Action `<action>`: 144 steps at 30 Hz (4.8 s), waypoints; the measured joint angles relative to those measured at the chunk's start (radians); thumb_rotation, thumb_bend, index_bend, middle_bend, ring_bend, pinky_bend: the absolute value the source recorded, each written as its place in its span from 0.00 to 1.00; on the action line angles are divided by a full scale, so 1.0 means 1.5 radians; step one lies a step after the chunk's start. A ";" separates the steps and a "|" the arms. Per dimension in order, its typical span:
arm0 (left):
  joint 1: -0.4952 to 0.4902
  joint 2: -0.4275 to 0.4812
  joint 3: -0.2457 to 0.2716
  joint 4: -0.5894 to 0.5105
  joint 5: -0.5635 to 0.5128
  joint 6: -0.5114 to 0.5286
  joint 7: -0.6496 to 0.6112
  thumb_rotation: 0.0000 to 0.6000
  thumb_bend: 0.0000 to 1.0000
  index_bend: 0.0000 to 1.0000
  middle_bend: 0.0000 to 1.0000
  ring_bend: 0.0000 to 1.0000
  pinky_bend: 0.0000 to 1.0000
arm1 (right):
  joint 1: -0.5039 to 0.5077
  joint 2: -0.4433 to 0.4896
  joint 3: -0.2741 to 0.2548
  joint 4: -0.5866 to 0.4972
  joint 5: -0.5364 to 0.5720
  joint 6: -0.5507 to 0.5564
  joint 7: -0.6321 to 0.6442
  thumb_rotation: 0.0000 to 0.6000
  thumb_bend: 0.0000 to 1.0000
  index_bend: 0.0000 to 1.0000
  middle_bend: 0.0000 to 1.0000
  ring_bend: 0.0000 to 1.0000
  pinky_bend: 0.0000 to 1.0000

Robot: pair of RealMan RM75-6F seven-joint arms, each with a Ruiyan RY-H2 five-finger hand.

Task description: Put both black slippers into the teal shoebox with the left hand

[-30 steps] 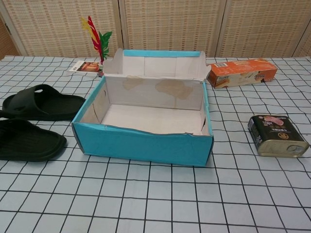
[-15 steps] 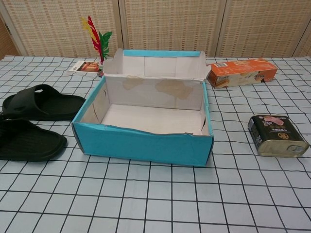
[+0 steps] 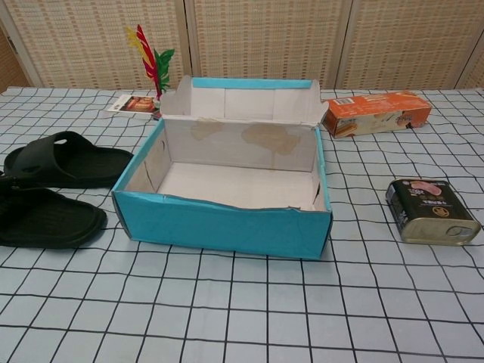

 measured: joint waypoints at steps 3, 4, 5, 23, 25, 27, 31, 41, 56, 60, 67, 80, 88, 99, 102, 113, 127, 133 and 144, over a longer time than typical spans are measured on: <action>0.004 -0.006 -0.003 0.008 0.000 0.018 -0.003 1.00 0.50 0.52 0.58 0.53 0.26 | 0.000 0.000 0.000 0.000 0.000 -0.001 0.000 0.69 0.12 0.00 0.00 0.00 0.01; 0.005 -0.006 -0.004 0.010 0.000 0.023 -0.005 1.00 0.51 0.53 0.59 0.54 0.28 | 0.000 0.000 0.000 0.000 0.000 -0.001 -0.001 0.69 0.12 0.00 0.00 0.00 0.01; 0.007 -0.006 -0.004 0.010 0.001 0.029 -0.009 1.00 0.51 0.54 0.60 0.55 0.29 | 0.000 0.000 0.000 0.000 0.000 0.000 -0.001 0.69 0.12 0.00 0.00 0.00 0.01; 0.036 0.097 -0.047 -0.121 0.006 0.178 0.021 1.00 0.55 0.56 0.62 0.57 0.34 | 0.002 0.000 -0.004 -0.003 -0.008 -0.003 -0.002 0.69 0.12 0.00 0.00 0.00 0.01; 0.034 0.114 -0.060 -0.149 0.005 0.190 0.030 1.00 0.55 0.56 0.62 0.57 0.34 | 0.002 0.000 -0.004 -0.003 -0.008 -0.003 -0.003 0.69 0.12 0.00 0.00 0.00 0.01; 0.032 0.125 -0.068 -0.167 0.005 0.195 0.038 1.00 0.55 0.56 0.62 0.57 0.33 | 0.002 0.000 -0.004 -0.003 -0.008 -0.003 -0.002 0.69 0.12 0.00 0.00 0.00 0.01; 0.013 0.143 -0.084 -0.225 0.014 0.196 0.048 1.00 0.55 0.56 0.62 0.56 0.33 | 0.005 0.000 -0.003 -0.003 -0.007 -0.007 0.004 0.69 0.12 0.00 0.00 0.00 0.01; -0.139 0.194 -0.153 -0.509 -0.051 -0.010 0.085 1.00 0.55 0.56 0.62 0.56 0.33 | 0.015 0.004 -0.003 0.003 0.000 -0.027 0.026 0.69 0.12 0.00 0.00 0.00 0.01; -0.360 0.049 -0.219 -0.453 -0.314 -0.167 0.231 1.00 0.54 0.56 0.62 0.57 0.33 | 0.020 0.014 0.002 0.013 0.020 -0.037 0.055 0.69 0.12 0.00 0.00 0.00 0.01; -0.381 0.015 -0.210 -0.390 -0.354 -0.182 0.244 1.00 0.54 0.56 0.63 0.58 0.33 | 0.019 0.016 0.002 0.013 0.023 -0.035 0.056 0.69 0.12 0.00 0.00 0.00 0.01; -0.408 -0.031 -0.190 -0.301 -0.411 -0.210 0.252 1.00 0.53 0.53 0.62 0.61 0.33 | 0.019 0.016 0.004 0.014 0.028 -0.037 0.055 0.69 0.12 0.00 0.00 0.00 0.01; -0.419 -0.074 -0.153 -0.230 -0.415 -0.213 0.262 1.00 0.53 0.52 0.63 0.64 0.36 | 0.020 0.016 0.002 0.010 0.029 -0.043 0.048 0.69 0.12 0.00 0.00 0.00 0.01; -0.417 -0.124 -0.117 -0.176 -0.399 -0.197 0.305 1.00 0.53 0.52 0.63 0.64 0.36 | 0.022 0.016 0.001 0.008 0.032 -0.048 0.046 0.69 0.12 0.00 0.00 0.00 0.01; -0.401 -0.137 -0.121 -0.177 -0.337 -0.177 0.254 1.00 0.44 0.00 0.04 0.03 0.17 | 0.019 0.019 0.001 0.005 0.034 -0.044 0.047 0.69 0.12 0.00 0.00 0.00 0.01; -0.400 -0.115 -0.126 -0.198 -0.328 -0.204 0.218 1.00 0.43 0.00 0.00 0.00 0.11 | 0.019 0.020 0.000 0.005 0.031 -0.044 0.046 0.73 0.12 0.00 0.00 0.00 0.01; -0.382 -0.052 -0.157 -0.264 -0.288 -0.268 0.065 1.00 0.42 0.00 0.00 0.00 0.08 | 0.011 0.026 -0.004 -0.002 0.013 -0.022 0.051 0.75 0.13 0.00 0.00 0.00 0.01; -0.319 0.102 -0.200 -0.347 -0.232 -0.156 0.062 1.00 0.42 0.00 0.00 0.00 0.05 | -0.003 0.033 -0.008 -0.004 -0.014 0.014 0.060 0.75 0.13 0.00 0.00 0.00 0.01; -0.299 0.121 -0.158 -0.289 -0.350 -0.169 0.184 1.00 0.38 0.00 0.00 0.00 0.02 | -0.004 0.030 -0.009 -0.008 -0.017 0.015 0.052 0.75 0.13 0.00 0.00 0.00 0.01; -0.271 0.086 -0.102 -0.114 -0.431 -0.266 0.188 1.00 0.36 0.00 0.00 0.00 0.00 | -0.003 0.019 -0.005 -0.016 -0.006 0.006 0.021 0.75 0.13 0.00 0.00 0.00 0.00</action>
